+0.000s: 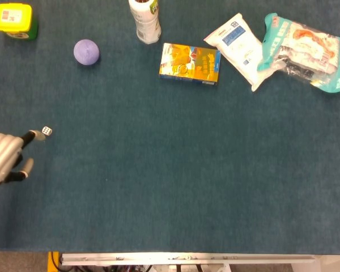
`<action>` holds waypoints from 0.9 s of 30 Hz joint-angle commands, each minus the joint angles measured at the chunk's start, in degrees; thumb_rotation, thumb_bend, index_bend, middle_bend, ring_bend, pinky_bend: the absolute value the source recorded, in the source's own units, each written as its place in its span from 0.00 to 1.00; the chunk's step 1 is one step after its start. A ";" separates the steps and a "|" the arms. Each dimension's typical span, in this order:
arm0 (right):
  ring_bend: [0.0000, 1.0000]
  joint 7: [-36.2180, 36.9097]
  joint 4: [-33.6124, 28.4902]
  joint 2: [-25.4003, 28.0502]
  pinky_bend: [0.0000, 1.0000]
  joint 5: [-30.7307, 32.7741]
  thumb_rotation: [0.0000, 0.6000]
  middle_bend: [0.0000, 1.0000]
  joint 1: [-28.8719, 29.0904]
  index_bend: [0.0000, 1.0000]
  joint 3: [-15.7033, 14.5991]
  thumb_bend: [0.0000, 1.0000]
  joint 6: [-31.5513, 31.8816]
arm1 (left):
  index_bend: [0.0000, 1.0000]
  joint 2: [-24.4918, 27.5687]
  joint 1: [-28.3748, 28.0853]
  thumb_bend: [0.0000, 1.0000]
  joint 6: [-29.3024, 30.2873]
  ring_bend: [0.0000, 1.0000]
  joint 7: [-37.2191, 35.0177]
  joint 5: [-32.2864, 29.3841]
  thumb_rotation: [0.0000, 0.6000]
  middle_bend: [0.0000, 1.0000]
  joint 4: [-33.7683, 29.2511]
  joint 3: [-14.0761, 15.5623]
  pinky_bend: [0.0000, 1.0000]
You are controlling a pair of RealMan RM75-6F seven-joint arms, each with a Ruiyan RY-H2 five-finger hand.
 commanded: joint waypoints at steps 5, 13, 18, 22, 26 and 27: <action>0.33 0.52 0.35 -0.02 0.39 0.20 1.00 0.35 -0.24 0.21 -0.31 0.41 -0.06 | 0.24 -1.65 -6.68 0.55 -9.98 1.00 5.06 -8.19 1.00 1.00 1.05 0.00 1.00; 0.33 1.02 0.65 0.11 0.39 0.57 1.00 0.35 -0.80 0.21 -0.49 0.41 0.43 | 0.24 -4.20 -9.24 0.55 -12.71 1.00 7.09 -13.16 1.00 1.00 3.67 0.17 1.00; 0.33 1.21 0.65 0.28 0.39 0.75 1.00 0.35 -1.18 0.20 -0.54 0.41 0.86 | 0.24 -5.24 -10.14 0.55 -13.58 1.00 7.73 -15.40 1.00 1.00 5.34 0.74 1.00; 0.33 1.18 0.57 0.35 0.39 0.66 1.00 0.35 -1.34 0.20 -0.60 0.41 1.06 | 0.24 -5.65 -10.56 0.55 -13.81 1.00 8.12 -16.74 1.00 1.00 6.18 1.27 1.00; 0.33 1.11 0.47 0.40 0.39 0.73 1.00 0.35 -1.39 0.20 -0.60 0.41 1.06 | 0.24 -5.99 -10.91 0.55 -14.03 1.00 8.22 -17.96 1.00 1.00 7.03 1.75 1.00; 0.33 1.13 0.41 0.40 0.39 0.72 1.00 0.35 -1.39 0.20 -0.60 0.41 1.07 | 0.24 -6.10 -11.04 0.55 -14.13 1.00 8.29 -18.26 1.00 1.00 7.26 1.82 1.00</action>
